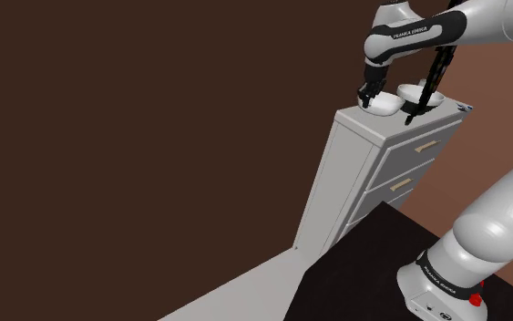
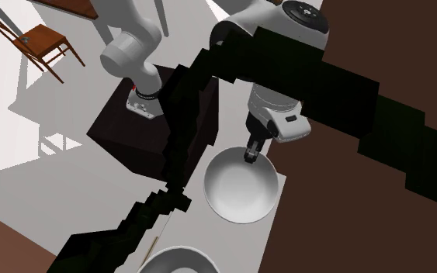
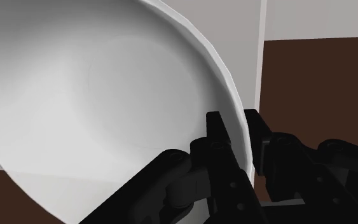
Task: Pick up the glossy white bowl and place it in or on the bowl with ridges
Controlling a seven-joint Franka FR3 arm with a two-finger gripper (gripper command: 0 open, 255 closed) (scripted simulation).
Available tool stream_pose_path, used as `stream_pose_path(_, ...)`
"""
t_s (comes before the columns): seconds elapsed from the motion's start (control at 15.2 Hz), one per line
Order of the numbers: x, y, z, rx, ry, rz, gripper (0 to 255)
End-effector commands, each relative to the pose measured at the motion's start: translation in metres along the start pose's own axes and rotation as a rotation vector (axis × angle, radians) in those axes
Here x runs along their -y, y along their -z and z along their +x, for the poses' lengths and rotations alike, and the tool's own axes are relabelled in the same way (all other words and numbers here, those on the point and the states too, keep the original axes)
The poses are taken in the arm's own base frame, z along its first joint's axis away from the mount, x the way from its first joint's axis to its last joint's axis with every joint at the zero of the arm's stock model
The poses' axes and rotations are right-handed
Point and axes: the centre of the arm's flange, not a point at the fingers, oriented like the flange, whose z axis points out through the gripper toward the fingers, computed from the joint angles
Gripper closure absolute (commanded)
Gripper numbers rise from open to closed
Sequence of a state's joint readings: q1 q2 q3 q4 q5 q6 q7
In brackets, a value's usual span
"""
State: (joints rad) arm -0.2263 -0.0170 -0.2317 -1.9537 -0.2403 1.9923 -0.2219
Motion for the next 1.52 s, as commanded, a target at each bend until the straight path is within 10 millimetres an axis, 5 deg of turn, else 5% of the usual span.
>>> stream_pose_path(0.0,-0.002,0.011,0.000,0.000,0.000,0.000,255)
stream_pose_path(1.45,-0.028,0.124,-0.001,0.000,0.000,0.000,255)
